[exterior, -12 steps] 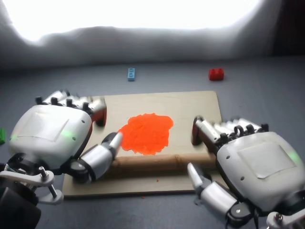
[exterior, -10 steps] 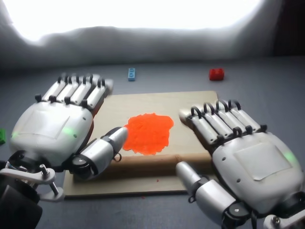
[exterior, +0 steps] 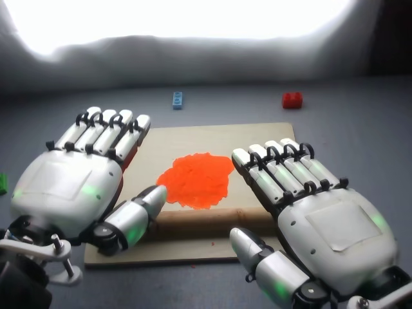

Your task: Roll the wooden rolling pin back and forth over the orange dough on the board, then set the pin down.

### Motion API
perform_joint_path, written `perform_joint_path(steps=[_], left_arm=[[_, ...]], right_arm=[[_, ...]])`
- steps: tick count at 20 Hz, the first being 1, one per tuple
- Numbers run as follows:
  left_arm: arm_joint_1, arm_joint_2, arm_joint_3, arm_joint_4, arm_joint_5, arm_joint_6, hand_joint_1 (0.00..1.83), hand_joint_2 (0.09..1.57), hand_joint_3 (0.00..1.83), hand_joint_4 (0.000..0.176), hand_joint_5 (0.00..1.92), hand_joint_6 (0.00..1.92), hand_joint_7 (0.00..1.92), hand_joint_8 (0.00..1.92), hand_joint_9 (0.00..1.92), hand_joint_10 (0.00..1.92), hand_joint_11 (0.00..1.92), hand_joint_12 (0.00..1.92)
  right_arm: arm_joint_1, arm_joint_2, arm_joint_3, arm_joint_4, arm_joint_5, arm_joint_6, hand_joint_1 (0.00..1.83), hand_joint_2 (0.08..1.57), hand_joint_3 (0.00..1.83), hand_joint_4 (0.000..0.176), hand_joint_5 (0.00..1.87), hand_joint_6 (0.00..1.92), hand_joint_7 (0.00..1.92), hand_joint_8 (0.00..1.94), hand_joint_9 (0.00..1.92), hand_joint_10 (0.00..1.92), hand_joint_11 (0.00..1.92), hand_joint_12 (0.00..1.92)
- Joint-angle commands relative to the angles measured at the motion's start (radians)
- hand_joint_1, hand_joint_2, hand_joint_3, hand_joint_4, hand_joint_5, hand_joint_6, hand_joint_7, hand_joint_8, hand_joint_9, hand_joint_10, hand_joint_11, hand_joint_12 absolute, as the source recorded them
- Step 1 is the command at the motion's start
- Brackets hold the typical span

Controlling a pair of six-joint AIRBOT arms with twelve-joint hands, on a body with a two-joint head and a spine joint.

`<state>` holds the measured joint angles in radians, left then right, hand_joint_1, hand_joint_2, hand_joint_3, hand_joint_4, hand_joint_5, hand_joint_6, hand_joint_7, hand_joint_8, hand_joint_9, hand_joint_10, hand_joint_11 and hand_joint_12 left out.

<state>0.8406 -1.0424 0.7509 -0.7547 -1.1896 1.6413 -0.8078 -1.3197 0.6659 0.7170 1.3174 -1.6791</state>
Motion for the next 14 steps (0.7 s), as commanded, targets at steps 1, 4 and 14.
perform_joint_path(steps=[1, 4, 14], left_arm=[[0.004, -0.001, 0.000, 0.062, -0.083, 0.002, 0.00, 1.41, 0.04, 0.000, 0.00, 0.00, 0.00, 0.00, 0.00, 0.00, 0.00, 0.00], [0.029, -0.023, 0.006, 0.062, -0.079, -0.004, 0.00, 1.41, 0.04, 0.000, 0.00, 0.00, 0.00, 0.00, 0.00, 0.00, 0.00, 0.00], [0.088, -0.098, 0.060, 0.085, -0.041, -0.072, 0.00, 1.41, 0.03, 0.000, 0.00, 0.00, 0.00, 0.00, 0.00, 0.00, 0.00, 0.00]], right_arm=[[0.005, -0.003, 0.007, -0.085, 0.079, 0.005, 0.00, 1.45, 0.06, 0.000, 0.01, 0.00, 0.00, 0.00, 0.00, 0.00, 0.00, 0.00], [0.008, -0.029, 0.056, -0.085, 0.063, 0.024, 0.00, 1.45, 0.05, 0.000, 0.00, 0.00, 0.00, 0.00, 0.00, 0.00, 0.00, 0.00], [0.005, -0.102, 0.168, -0.084, -0.010, 0.057, 0.00, 1.46, 0.04, 0.000, 0.01, 0.00, 0.00, 0.00, 0.00, 0.00, 0.00, 0.00]])
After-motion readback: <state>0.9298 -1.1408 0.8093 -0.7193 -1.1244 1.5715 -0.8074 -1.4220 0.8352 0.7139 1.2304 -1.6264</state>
